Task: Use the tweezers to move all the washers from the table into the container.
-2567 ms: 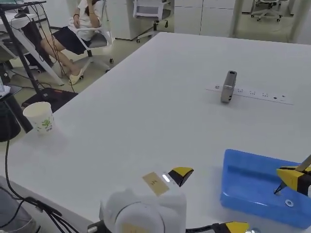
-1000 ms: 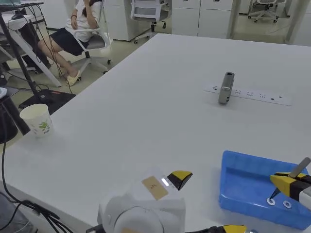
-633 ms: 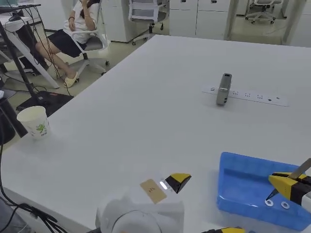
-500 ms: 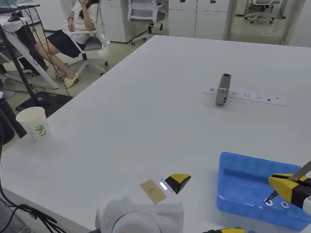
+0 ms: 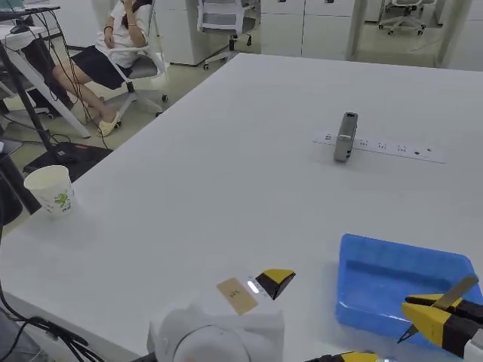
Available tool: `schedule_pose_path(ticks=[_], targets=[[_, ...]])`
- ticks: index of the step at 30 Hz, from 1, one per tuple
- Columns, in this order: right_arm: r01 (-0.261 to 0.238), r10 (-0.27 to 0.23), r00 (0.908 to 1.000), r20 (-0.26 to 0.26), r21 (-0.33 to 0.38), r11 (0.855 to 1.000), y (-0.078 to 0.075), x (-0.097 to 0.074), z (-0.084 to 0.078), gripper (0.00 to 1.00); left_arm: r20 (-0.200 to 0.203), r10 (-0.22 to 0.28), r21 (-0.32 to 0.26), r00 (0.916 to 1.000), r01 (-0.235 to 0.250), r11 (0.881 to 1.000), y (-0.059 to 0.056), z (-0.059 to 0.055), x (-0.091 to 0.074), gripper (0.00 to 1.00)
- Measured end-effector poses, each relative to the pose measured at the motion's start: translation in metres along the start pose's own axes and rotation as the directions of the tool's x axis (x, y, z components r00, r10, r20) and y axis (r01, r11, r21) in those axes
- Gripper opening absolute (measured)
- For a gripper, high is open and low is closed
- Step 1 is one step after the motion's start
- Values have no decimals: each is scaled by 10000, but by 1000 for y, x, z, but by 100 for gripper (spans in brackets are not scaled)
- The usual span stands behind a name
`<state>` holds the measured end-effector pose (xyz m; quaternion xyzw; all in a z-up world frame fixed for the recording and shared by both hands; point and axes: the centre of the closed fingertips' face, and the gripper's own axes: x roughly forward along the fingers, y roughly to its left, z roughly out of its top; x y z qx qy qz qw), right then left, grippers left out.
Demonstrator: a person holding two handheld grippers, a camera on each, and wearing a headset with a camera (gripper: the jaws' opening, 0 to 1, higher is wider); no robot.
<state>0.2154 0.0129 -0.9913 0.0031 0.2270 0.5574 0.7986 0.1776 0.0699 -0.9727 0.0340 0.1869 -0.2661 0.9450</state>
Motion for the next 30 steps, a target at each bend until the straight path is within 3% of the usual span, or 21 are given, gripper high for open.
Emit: schedule_pose_path(ticks=[14, 28, 30], targets=[[-594, 527, 9906, -1266, -505, 9970, -3, 15, -31, 3, -37, 15, -14, 10000, -15, 10000, 1, -1, 0, 65], [-1234, 1007, 9829, -1541, -1453, 9817, 0, 15, -37, 3, -113, -5, 13, 9999, 5, 10000, 0, -2, 0, 65], [-1285, 987, 9794, -1762, -1665, 9776, 0, 17, -41, 3, -129, 9, 34, 9999, -9, 10000, 0, -2, 0, 65]])
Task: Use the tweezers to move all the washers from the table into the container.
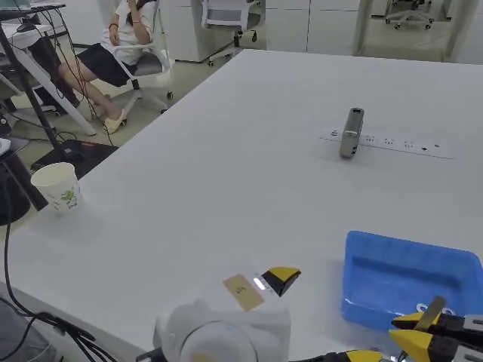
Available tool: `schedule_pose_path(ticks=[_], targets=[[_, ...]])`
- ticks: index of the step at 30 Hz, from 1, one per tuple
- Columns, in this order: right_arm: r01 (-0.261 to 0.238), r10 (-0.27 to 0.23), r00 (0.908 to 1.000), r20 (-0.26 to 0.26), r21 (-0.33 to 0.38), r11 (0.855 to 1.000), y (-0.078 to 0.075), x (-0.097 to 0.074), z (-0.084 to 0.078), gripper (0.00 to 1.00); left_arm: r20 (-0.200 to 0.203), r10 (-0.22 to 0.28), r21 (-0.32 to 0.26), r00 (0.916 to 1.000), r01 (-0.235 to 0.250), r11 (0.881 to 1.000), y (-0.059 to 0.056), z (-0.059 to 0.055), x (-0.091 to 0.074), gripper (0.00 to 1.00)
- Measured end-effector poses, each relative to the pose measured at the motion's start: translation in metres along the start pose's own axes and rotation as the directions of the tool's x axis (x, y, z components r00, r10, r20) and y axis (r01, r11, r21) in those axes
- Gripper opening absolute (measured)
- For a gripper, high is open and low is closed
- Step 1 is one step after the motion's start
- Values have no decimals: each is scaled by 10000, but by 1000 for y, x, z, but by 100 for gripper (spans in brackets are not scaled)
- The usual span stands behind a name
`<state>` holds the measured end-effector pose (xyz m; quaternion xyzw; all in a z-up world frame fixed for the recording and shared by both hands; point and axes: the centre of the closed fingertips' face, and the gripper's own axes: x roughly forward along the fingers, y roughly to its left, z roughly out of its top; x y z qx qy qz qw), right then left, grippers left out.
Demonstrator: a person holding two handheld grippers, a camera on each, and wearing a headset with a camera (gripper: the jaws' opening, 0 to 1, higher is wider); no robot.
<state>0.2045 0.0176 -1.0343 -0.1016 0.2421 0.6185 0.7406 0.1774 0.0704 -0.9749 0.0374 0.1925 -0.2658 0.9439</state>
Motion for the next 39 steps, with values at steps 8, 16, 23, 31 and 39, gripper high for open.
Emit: schedule_pose_path(ticks=[8, 16, 23, 31, 39], targets=[[-22, 22, 10000, -14, -40, 10000, 1, 2, 1, 3, 67, -25, -49, 10000, 25, 10000, 0, 1, 0, 65], [-86, 86, 10000, 22, 61, 9999, 6, 1, 0, 3, 86, -23, -75, 10000, 24, 10000, 0, 1, 0, 65], [-92, 90, 9999, 70, 263, 9996, 10, 1, -1, 3, 67, -22, -58, 10000, 22, 10000, 0, 1, 0, 65], [-111, 102, 9998, 187, 516, 9986, 16, 0, -2, 3, 70, -17, -49, 10000, 17, 10000, 0, 1, 0, 65], [-103, 84, 9995, 297, 653, 9978, 25, 1, -3, 4, 53, -16, -31, 10000, 16, 10000, 0, 1, 0, 65]])
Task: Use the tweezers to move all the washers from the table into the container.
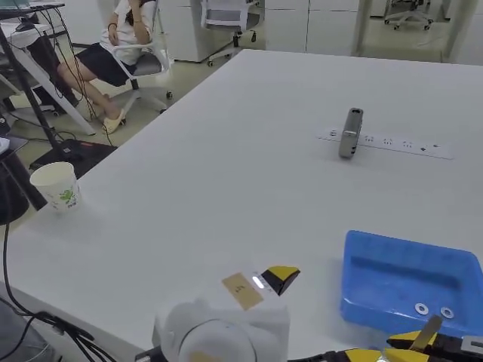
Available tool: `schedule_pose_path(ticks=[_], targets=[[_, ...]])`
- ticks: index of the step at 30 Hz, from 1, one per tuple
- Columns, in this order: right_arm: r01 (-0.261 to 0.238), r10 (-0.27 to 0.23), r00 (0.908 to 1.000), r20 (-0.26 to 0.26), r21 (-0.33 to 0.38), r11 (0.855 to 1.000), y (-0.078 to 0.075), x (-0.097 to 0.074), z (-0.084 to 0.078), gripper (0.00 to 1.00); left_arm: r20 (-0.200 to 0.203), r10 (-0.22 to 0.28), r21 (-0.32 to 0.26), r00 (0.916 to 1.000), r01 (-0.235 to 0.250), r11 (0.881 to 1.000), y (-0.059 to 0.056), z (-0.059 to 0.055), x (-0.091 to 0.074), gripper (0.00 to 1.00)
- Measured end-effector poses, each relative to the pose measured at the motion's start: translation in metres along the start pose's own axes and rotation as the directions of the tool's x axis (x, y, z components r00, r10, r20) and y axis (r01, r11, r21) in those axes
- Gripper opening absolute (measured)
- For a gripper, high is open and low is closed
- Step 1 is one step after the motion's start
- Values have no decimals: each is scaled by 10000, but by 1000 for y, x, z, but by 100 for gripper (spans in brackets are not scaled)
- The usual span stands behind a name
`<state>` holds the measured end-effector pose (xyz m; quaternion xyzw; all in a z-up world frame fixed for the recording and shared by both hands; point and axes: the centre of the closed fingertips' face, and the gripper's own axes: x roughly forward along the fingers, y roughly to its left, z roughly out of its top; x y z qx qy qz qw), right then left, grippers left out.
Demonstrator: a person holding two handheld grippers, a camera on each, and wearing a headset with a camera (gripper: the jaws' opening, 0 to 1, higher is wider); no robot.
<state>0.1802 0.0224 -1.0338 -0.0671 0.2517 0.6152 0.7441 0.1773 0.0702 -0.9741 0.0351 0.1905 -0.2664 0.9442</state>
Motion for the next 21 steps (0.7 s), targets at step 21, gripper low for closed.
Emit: schedule_pose_path(ticks=[21], targets=[[288, -284, 9995, 110, -408, 9988, 2, -4, 1, 2, -37, 14, 64, 10000, -14, 10000, 0, -1, 0, 64]])
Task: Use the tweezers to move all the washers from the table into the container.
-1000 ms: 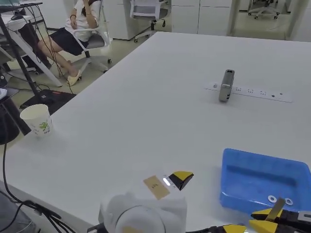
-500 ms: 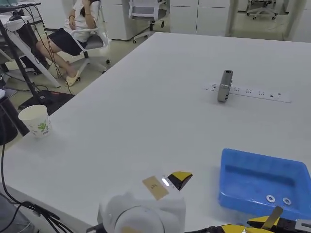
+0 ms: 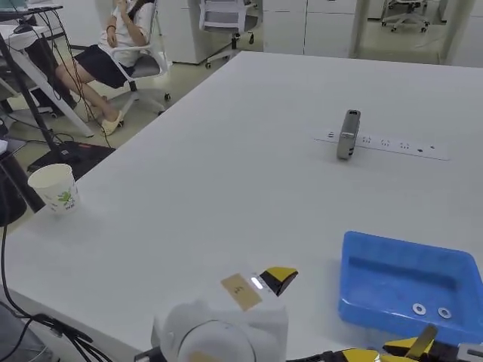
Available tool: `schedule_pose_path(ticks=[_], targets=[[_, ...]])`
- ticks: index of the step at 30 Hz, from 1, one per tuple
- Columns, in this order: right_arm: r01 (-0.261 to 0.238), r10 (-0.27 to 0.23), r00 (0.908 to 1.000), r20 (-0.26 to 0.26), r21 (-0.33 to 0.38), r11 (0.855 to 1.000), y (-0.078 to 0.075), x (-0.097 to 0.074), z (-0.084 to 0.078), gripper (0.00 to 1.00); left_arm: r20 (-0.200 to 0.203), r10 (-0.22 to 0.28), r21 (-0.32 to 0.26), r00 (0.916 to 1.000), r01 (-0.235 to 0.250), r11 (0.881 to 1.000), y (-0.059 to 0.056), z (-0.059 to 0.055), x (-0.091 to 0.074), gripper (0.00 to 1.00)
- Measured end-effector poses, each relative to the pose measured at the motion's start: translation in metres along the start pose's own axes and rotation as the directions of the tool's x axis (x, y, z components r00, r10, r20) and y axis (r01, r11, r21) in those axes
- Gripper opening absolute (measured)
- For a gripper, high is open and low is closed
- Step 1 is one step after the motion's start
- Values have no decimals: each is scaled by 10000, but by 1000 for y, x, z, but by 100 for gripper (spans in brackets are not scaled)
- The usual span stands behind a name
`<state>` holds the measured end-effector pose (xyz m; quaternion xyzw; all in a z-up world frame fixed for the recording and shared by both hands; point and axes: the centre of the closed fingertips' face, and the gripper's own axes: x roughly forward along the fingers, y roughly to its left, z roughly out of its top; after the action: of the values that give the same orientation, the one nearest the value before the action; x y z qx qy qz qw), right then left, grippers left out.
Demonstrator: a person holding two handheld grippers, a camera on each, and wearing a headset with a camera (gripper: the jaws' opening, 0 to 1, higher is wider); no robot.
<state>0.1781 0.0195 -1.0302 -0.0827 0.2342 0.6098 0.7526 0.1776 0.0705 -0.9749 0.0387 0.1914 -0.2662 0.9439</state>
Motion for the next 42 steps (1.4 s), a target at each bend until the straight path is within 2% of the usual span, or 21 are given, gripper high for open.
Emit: schedule_pose_path(ticks=[5, 8, 15, 18, 22, 29, 31, 38, 42], targets=[[118, -121, 9991, 413, 89, 9999, -5, -6, 15, 2, 23, -25, -9, 10000, 25, 10000, 0, 0, 0, 64], [287, -320, 9963, 801, 425, 9987, -11, -11, 28, 2, 112, 59, -54, 9999, -59, 10000, 1, 2, -1, 64], [515, -585, 9865, 1532, 490, 9975, -23, -17, 59, 2, 139, 38, -81, 9999, -36, 10000, 1, 2, -1, 64], [630, -699, 9827, 1714, 454, 9970, -28, -18, 67, 2, 205, 56, -154, 9998, -53, 9999, 2, 3, -1, 65], [1039, -1156, 9743, 1934, 695, 9922, -43, -20, 74, 2, 239, 64, -170, 9997, -60, 9998, 2, 4, -2, 65], [1748, -1927, 9648, 1791, 1109, 9783, -72, -15, 70, 2, 307, 63, -174, 9995, -58, 9998, 1, 5, -2, 65], [1926, -2131, 9636, 1616, 1333, 9722, -80, -13, 66, 2, 350, 73, -185, 9994, -67, 9998, 2, 6, -2, 65], [2101, -2381, 9644, 1151, 2133, 9541, -99, -2, 47, 2, 361, 90, -201, 9993, -83, 9998, 2, 6, -3, 65], [2127, -2421, 9654, 974, 2433, 9463, -104, 1, 39, 2, 349, 98, -196, 9993, -91, 9998, 2, 6, -3, 65]])
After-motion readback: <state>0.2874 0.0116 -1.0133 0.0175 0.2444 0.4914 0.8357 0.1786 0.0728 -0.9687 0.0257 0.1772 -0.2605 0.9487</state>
